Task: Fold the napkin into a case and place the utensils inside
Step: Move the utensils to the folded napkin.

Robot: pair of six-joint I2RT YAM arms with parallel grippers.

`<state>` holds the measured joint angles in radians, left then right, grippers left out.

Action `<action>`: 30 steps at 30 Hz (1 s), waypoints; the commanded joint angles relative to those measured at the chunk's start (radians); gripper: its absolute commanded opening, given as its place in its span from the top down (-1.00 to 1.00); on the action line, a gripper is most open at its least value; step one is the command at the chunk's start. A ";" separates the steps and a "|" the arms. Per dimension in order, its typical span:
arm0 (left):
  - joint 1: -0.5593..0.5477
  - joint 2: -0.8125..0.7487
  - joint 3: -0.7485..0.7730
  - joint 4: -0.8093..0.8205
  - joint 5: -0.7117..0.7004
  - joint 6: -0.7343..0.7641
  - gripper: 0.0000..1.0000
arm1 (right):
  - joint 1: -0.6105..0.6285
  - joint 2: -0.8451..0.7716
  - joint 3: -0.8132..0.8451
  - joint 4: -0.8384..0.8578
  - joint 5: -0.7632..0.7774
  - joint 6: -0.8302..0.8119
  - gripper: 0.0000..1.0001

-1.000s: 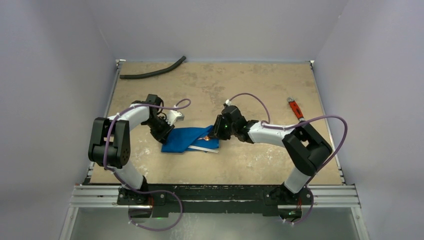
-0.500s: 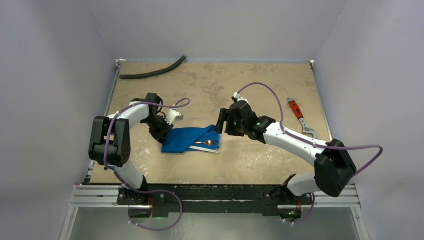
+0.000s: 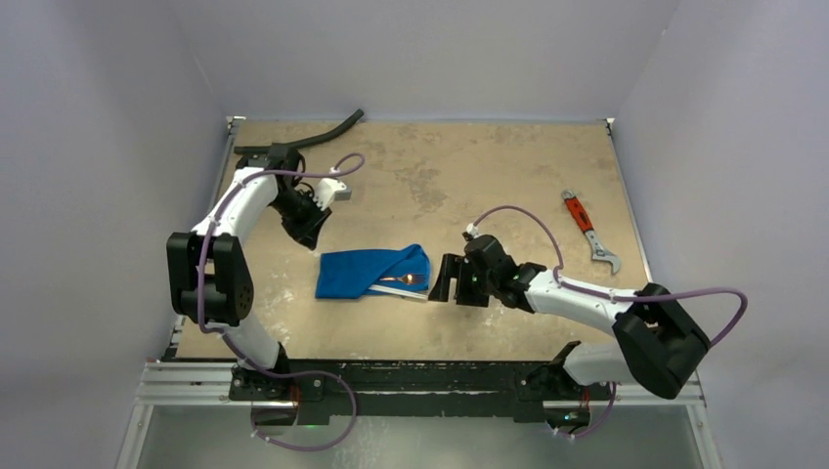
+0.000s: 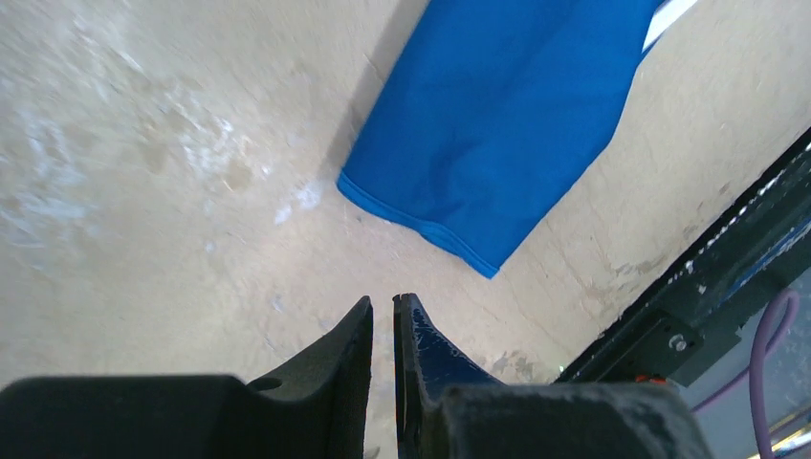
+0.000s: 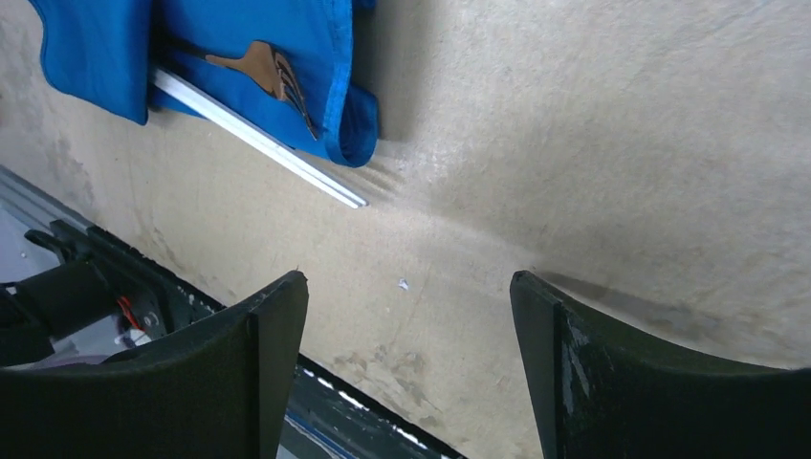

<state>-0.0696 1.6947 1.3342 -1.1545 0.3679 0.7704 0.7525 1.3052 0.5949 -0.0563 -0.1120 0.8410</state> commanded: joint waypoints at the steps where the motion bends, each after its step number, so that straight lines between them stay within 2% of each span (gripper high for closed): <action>1: -0.015 0.033 0.077 0.002 0.107 -0.029 0.74 | 0.004 0.030 -0.038 0.209 -0.093 0.019 -0.59; 7: -0.099 0.114 0.046 0.184 0.123 -0.110 0.72 | 0.004 0.124 -0.035 0.307 -0.179 -0.009 -0.48; 14: -0.145 0.168 0.018 0.286 0.088 -0.141 0.73 | 0.013 0.218 -0.017 0.336 -0.228 -0.002 -0.37; 30: -0.165 0.221 -0.085 0.376 0.028 -0.129 0.74 | 0.044 0.223 -0.021 0.378 -0.067 0.093 -0.23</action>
<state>-0.2260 1.9076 1.2701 -0.8162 0.4072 0.6395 0.7914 1.5303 0.5728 0.3374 -0.2710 0.9115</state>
